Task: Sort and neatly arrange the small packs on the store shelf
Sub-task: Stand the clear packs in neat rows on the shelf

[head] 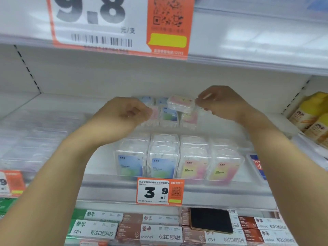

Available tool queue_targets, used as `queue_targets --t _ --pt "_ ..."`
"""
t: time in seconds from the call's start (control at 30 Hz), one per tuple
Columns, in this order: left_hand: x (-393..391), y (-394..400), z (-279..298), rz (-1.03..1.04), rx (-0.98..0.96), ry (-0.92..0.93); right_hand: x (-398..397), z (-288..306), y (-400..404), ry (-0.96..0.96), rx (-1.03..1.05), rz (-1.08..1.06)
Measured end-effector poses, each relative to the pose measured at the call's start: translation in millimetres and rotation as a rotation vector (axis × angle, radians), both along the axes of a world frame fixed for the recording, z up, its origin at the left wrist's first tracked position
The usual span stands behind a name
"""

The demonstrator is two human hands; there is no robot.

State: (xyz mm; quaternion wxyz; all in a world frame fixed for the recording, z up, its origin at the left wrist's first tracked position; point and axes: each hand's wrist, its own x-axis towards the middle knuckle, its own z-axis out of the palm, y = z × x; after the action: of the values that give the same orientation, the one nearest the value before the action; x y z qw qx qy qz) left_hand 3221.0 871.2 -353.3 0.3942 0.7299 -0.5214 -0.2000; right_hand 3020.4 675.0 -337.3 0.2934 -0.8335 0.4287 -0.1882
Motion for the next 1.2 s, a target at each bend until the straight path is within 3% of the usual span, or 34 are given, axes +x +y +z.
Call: queue_targets --t 0.17,0.23,0.3,0.4,0.5,0.73,0.83,1.0,1.1,1.2 --pt "13.2 -10.4 -9.3 0.119 -0.087 0.081 67.5 -23.6 -41.6 0.498 -0.121 0.09" --pt "23.3 -16.1 -17.0 0.135 -0.069 0.037 74.9 -31.8 -49.3 0.58 -0.166 0.041" --pt "33.5 -24.6 -23.7 0.125 -0.059 -0.036 73.3 -32.6 -48.8 0.439 -0.118 -0.014" --pt "50.0 -49.9 -28.3 0.145 -0.147 -0.205 63.2 -26.5 -41.0 0.003 -0.056 -0.131" --pt "57.9 -82.9 -34.2 0.054 -0.134 -0.291 46.7 -17.2 -33.9 -0.179 0.112 -0.097" --pt "57.3 -114.7 -42.0 -0.235 0.281 -0.47 21.2 -9.4 -23.4 -0.062 0.314 0.18" --pt "58.7 -118.2 -42.9 -0.23 0.388 -0.558 18.0 -13.0 -18.7 -0.038 0.325 0.205" --pt "51.2 -112.8 -36.1 -0.185 0.363 -0.548 15.0 -12.5 -12.0 -0.022 0.306 0.168" --pt "45.1 -107.1 -30.1 -0.181 0.264 -0.58 4.5 -9.9 -13.7 -0.003 0.311 0.186" --pt "39.0 -100.4 -28.3 -0.175 0.129 -0.495 -9.6 -13.5 -16.9 -0.02 0.343 0.175"
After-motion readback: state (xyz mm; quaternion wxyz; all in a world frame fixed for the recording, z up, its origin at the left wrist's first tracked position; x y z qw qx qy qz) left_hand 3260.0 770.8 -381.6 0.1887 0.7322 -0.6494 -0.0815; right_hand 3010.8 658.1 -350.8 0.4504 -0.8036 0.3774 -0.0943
